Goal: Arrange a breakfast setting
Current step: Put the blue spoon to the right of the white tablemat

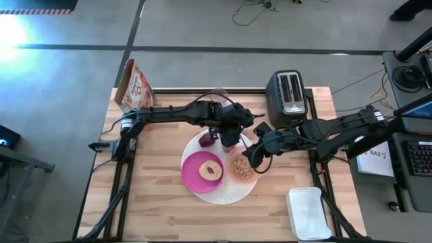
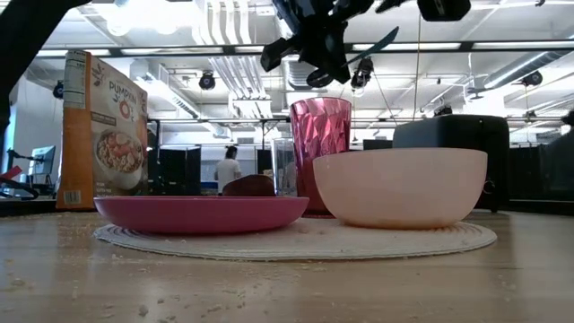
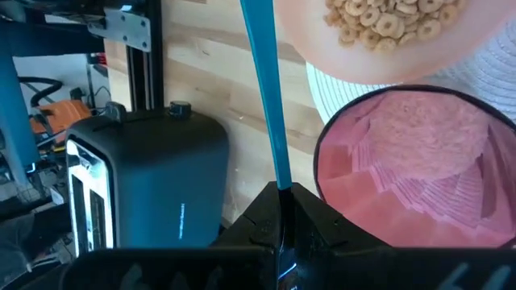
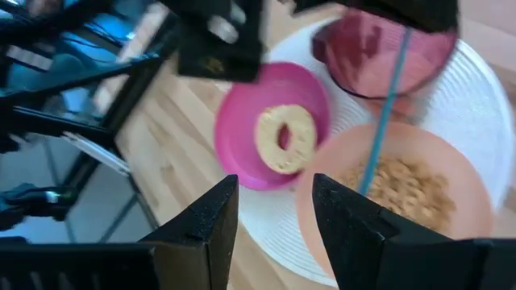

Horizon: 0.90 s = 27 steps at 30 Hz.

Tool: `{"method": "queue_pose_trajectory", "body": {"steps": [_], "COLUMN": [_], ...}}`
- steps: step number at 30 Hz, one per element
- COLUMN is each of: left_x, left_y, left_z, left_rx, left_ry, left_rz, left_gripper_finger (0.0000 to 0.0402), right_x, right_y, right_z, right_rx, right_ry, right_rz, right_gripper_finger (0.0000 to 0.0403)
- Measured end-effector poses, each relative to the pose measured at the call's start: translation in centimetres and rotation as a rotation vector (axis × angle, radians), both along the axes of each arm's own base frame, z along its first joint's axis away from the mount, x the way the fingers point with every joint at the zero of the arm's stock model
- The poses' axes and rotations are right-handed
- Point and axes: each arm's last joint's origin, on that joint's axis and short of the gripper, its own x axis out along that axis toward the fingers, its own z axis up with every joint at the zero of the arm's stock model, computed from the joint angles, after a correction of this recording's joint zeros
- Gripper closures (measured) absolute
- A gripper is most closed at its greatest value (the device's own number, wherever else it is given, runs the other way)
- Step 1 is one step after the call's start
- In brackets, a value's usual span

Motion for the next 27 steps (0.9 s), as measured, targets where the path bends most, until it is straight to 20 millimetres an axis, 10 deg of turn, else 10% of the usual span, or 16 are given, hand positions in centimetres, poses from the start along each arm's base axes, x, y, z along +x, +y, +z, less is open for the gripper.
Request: {"method": "queue_pose_trajectory", "body": {"steps": [27], "left_x": [0.6], "left_y": [-0.8], "left_z": [1.3], "left_rx": [0.022], "left_ry": [-0.099], "left_rz": [-0.038], "left_gripper_finger": [0.0401], "right_x": [-0.9], "right_y": [-0.3], "right_z": [-1.1], "right_rx": [-0.018], "right_ry": [0.141], "right_rz": [-0.037], "right_gripper_finger": [0.0255]}}
